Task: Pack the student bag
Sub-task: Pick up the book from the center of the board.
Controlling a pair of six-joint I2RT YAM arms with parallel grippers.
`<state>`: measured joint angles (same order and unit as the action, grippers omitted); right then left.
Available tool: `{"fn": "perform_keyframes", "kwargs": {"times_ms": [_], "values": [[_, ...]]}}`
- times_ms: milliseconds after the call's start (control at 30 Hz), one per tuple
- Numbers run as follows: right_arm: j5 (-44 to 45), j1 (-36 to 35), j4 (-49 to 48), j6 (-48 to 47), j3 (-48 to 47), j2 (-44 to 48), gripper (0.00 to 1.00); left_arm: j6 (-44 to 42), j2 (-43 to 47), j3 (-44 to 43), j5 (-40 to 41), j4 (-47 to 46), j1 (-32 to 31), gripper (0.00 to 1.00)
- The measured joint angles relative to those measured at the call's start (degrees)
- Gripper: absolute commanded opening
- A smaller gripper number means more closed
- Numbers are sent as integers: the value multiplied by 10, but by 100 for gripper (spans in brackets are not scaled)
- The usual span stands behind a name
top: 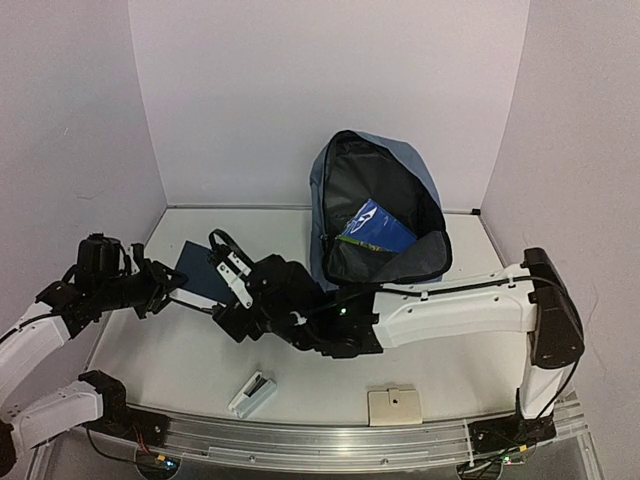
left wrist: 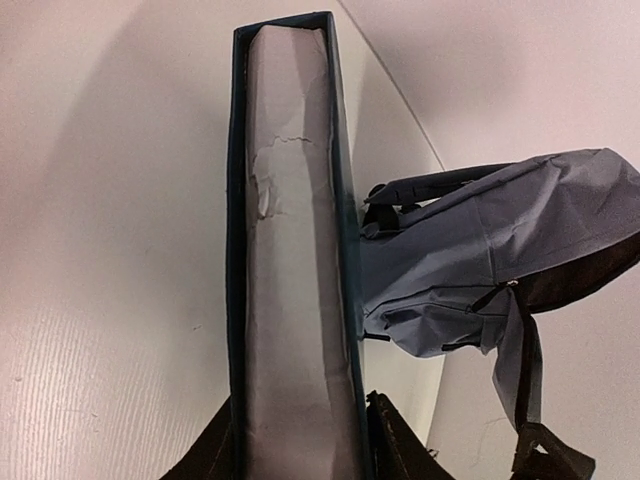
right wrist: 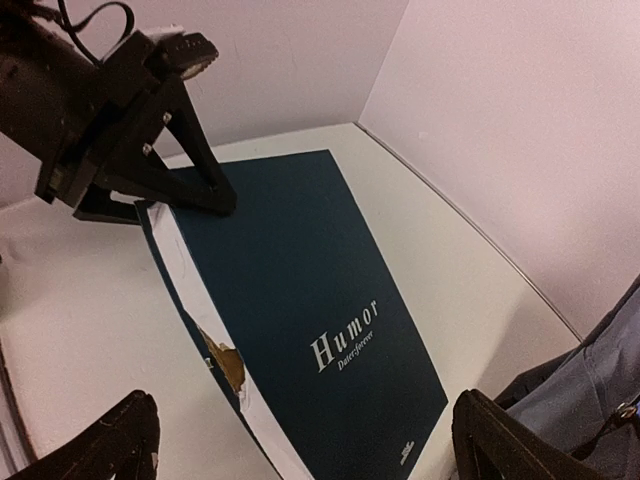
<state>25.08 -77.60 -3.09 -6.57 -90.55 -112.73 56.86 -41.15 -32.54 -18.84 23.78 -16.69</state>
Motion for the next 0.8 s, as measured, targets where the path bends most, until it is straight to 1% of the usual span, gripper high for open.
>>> {"fn": "perform_keyframes", "kwargs": {"times_ms": [167,300,433,500,633,800], "values": [[-96,36,84,47,-60,14,98,-71,16,-78,1,48,0,12],[-152,87,196,75,-141,14,98,-127,9,-134,-32,66,1,12],[-213,139,284,91,-232,16,98,-181,-10,-182,-99,77,2,12],[-244,162,315,96,-260,20,98,-205,-22,-201,-137,82,2,12],[-317,199,374,103,-292,25,98,-235,-46,-224,-230,82,2,11],[-429,230,418,112,-298,27,98,-257,-92,-243,-353,81,2,9]]}}
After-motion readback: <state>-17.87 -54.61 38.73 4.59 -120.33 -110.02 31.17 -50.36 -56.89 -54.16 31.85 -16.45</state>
